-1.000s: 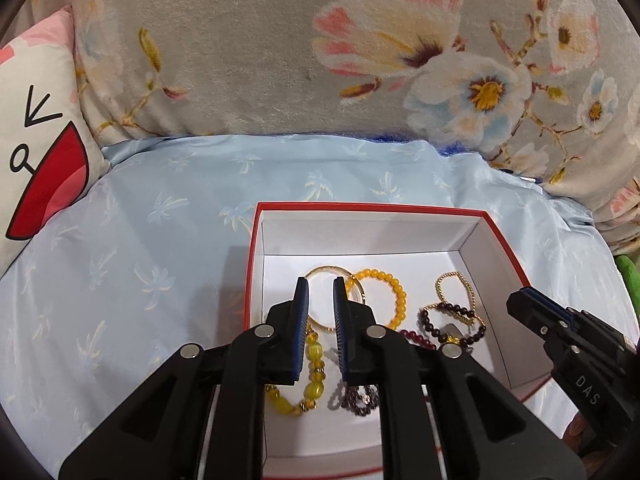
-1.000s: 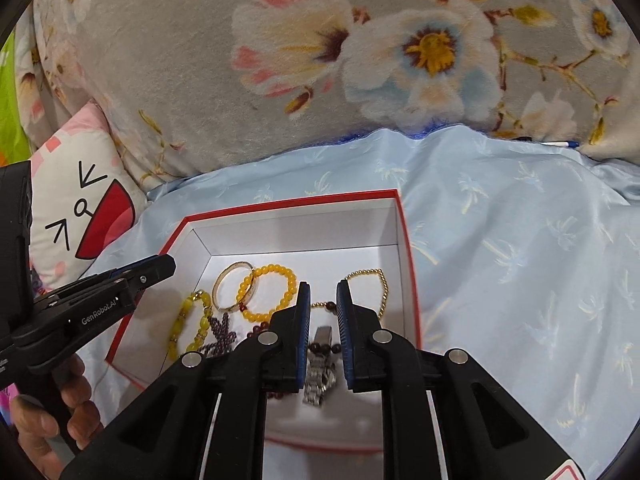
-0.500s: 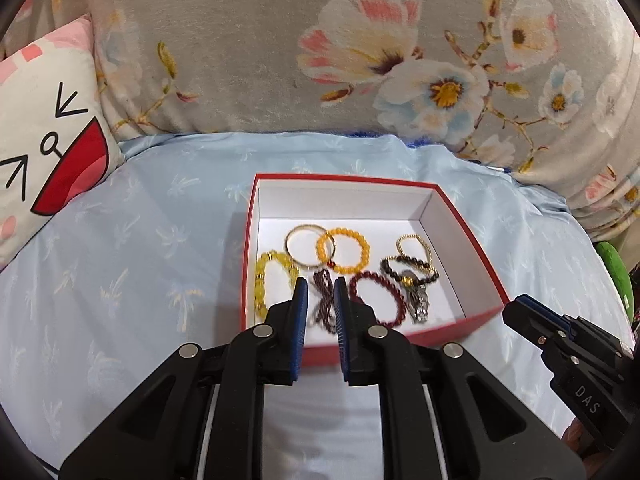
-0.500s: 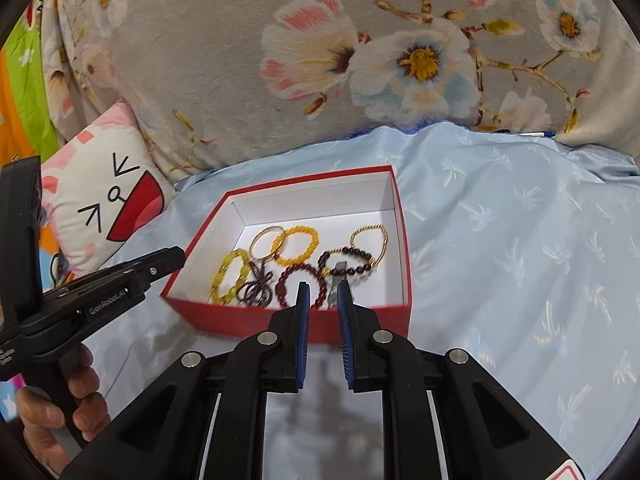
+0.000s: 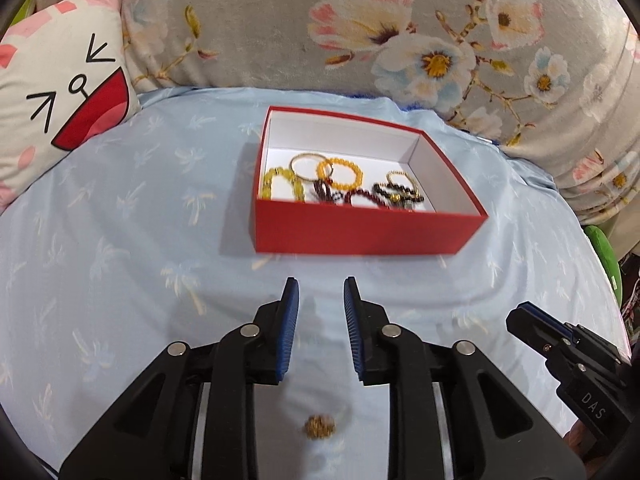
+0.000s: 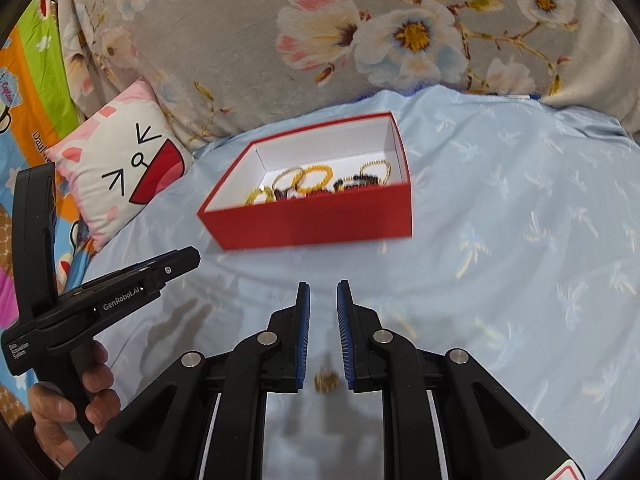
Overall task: Organize jewelry
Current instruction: 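Move both grippers back to the gold flower earring on the sheet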
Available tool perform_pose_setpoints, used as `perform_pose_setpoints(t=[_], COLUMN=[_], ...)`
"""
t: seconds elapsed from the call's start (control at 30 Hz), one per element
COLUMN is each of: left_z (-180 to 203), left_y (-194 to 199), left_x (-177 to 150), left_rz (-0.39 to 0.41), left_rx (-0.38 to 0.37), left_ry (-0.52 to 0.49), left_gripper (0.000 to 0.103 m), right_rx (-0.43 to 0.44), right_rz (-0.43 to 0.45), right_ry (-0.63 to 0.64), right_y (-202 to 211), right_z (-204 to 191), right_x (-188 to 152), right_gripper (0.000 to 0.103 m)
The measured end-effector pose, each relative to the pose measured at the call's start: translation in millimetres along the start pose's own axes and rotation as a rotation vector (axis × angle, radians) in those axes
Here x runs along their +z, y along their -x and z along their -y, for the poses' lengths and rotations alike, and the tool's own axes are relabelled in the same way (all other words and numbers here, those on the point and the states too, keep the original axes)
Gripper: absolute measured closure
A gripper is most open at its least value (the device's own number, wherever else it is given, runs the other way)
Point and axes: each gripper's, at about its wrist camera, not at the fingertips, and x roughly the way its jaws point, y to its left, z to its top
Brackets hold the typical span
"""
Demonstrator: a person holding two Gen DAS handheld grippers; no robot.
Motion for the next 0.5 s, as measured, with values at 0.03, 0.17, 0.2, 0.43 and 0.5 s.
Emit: perform_pose_setpoints(t=[0.03,0.17,0.2,0.43,0.5], left_z=[0.0,-1.6,-2.3,2.6,5.1], left_y=[1.1,3.6,3.5,7.8,8.2], left_x=[-6.0,-29.6,-35.1,-64.0,-69.4], left_rz=[-0.006,-0.030,-0.040,-0.053,-0.056], left_rx=[0.000,0.011,0.007,0.020,0.023], left_ry=[0.000,-0.004,0.001,-0.018,-0.032], left_gripper=[0.080,0.080,0.080,0.066,0.065], right_rx=[0.002,-0.007,-0.008,-0.010,-0.010], right_rz=[-0.011,-0.044,-0.051,-0.091,-0.095], right_ry=[-0.004,-0.004,-0.006,-0.024,-0.024], right_y=[1.6,4.2,4.4,1.8,0.9], right_z=[0.7,1.7,2.1,7.2,6.8], right_x=[-7.4,-30.0,-34.8,-57.1,-59.4], right_gripper=[0.087,0.087,0.087,0.072,0.071])
